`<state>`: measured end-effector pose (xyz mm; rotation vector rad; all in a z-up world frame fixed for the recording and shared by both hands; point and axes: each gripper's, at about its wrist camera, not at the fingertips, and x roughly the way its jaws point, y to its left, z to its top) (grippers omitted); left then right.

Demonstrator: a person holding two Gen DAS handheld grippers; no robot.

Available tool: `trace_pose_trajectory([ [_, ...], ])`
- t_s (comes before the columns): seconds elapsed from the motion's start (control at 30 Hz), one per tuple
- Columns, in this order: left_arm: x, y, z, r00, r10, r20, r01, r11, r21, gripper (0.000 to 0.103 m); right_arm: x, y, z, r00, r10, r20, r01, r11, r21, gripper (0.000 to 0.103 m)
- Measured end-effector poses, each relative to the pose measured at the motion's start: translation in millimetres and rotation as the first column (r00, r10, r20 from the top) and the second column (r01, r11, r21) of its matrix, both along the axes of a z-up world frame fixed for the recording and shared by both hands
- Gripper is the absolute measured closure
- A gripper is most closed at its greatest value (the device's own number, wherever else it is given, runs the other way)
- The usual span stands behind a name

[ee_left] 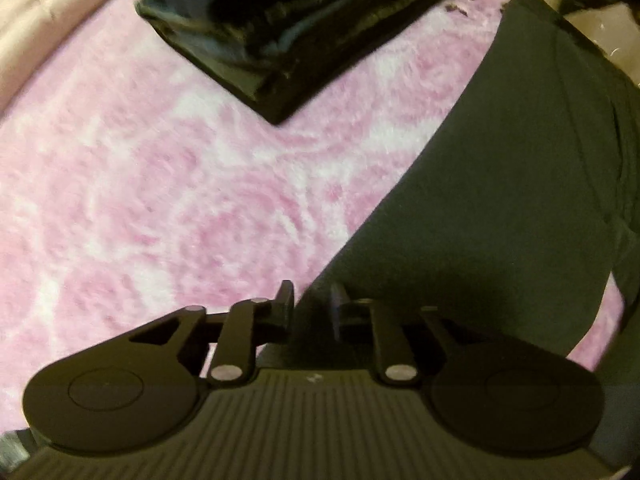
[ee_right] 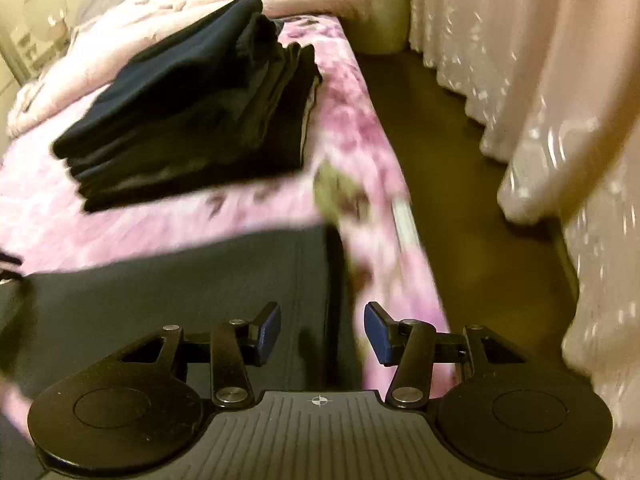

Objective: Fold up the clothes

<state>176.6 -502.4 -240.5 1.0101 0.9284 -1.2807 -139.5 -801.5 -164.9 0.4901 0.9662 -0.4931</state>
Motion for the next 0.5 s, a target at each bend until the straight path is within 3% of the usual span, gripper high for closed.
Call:
trace_pose_trajectory([
  [0.07, -10.1, 0.0, 13.7, 1.0, -0.004, 0.017, 0.004, 1.0, -0.026, 0.078, -16.1, 10.1, -7.9, 1.0, -0.005, -0.011, 0.006, 0.999, 0.035, 0.053],
  [0.2, -54.3, -12.8, 23.7, 0.992, -0.092, -0.088, 0.086, 0.994, -0.069, 0.077, -42.6, 26.7, -21.6, 1.0, -0.017, -0.025, 0.019, 0.996, 0.09, 0.054],
  [0.23, -66.5, -15.9, 25.2, 0.986, -0.119, -0.118, 0.11, 0.991, -0.081, 0.077, -42.4, 26.6, -22.5, 1.0, -0.022, -0.018, 0.024, 0.996, 0.089, 0.066],
  [0.3, -96.4, -23.2, 22.9, 0.963, -0.193, -0.189, 0.175, 0.979, -0.107, 0.077, -40.2, 28.5, -22.1, 1.0, -0.017, -0.023, 0.018, 0.997, 0.074, 0.084],
  [0.47, -164.3, -43.0, 7.0, 0.907, -0.301, -0.296, 0.281, 0.954, -0.109, 0.077, -30.3, 39.2, -22.9, 0.993, 0.047, -0.113, -0.044, 0.998, 0.037, 0.084],
  [0.5, -177.8, -46.9, 3.8, 0.892, -0.321, -0.317, 0.301, 0.947, -0.111, 0.077, -29.9, 38.9, -21.3, 0.991, 0.053, -0.122, -0.051, 0.998, 0.021, 0.088],
])
